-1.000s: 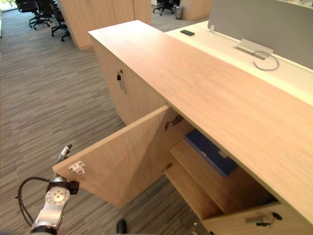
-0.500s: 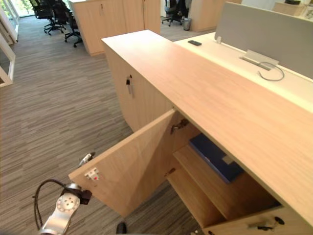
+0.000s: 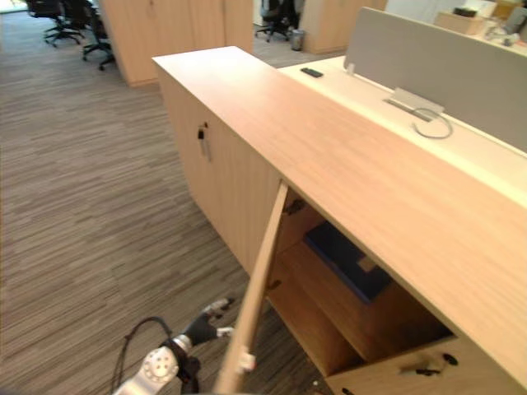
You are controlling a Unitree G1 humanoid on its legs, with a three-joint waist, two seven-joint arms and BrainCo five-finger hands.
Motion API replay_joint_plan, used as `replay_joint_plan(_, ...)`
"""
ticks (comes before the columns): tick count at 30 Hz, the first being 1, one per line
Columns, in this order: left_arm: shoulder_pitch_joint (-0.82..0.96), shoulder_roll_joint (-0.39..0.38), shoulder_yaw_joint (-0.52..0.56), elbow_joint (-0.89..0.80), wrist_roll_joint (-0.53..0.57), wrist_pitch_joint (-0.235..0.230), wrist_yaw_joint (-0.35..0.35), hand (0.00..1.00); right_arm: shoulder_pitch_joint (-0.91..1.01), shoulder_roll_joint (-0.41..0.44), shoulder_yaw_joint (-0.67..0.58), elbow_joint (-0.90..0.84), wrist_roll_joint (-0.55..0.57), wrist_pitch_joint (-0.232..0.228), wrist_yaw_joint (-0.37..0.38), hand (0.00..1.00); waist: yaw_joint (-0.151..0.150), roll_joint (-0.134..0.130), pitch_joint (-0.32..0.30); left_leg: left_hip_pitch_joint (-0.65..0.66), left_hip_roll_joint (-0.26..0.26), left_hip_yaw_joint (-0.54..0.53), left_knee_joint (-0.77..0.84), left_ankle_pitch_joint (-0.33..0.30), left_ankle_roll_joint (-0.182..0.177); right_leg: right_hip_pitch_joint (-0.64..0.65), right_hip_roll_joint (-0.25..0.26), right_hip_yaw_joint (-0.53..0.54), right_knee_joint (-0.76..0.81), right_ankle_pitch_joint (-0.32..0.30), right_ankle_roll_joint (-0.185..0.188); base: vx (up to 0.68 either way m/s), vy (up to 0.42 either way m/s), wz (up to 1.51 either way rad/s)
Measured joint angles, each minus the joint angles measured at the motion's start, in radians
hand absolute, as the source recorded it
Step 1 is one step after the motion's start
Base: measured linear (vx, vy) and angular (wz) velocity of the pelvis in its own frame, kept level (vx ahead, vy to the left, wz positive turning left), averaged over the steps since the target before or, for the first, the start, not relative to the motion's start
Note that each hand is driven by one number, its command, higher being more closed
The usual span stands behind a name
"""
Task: Walk over to the cabinet, pick up the folder, carry it to the office cabinet, place the folder inside the office cabinet, then close the office cabinet door
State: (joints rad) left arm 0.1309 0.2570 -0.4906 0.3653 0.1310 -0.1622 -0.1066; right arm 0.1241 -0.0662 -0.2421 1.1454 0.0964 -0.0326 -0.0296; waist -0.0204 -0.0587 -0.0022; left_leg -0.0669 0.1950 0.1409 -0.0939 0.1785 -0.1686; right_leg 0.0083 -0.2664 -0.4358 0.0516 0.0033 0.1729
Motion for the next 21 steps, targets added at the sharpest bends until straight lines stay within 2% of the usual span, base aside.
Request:
replay_joint_plan(2, -0.016, -0.04, -0.023, 0.012, 0.0, -0.003, -0.009, 0.0, -0.001, 0.0, 0.0, 0.001, 0.0, 0.0, 0.0, 0.0, -0.002, 0.004, -0.001, 0.0, 0.013, 0.011, 0.0, -0.003, -0.006, -0.006, 0.013, 0.006, -0.001, 0.003, -0.003, 0.06, -0.018, -0.17)
replay_joint_plan(6, -0.041, -0.052, -0.031, 0.044, 0.0, -0.003, -0.011, 0.0, -0.015, 0.001, 0.008, 0.001, 0.0, 0.0, 0.0, 0.0, -0.013, 0.006, 0.0, 0.001, 0.037, 0.025, 0.0, -0.003, -0.017, -0.018, 0.037, 0.018, -0.004, 0.008, -0.004, 0.04, -0.014, -0.15)
replay_joint_plan(15, -0.039, -0.059, -0.048, 0.052, 0.0, -0.003, -0.011, 0.0, -0.014, 0.0, 0.009, 0.0, 0.0, 0.0, 0.0, 0.0, -0.023, 0.01, 0.004, 0.035, 0.037, 0.031, 0.0, -0.012, -0.025, 0.013, 0.036, 0.023, -0.01, 0.005, -0.007, -0.01, 0.01, -0.01)
replay_joint_plan(21, -0.035, -0.058, -0.052, 0.052, 0.0, -0.003, -0.011, 0.0, -0.017, -0.004, 0.009, -0.002, 0.001, 0.0, 0.0, 0.0, -0.025, 0.008, 0.006, 0.036, 0.044, 0.091, 0.0, -0.021, -0.027, -0.034, 0.039, 0.083, -0.007, 0.007, -0.01, -0.01, 0.017, -0.27)
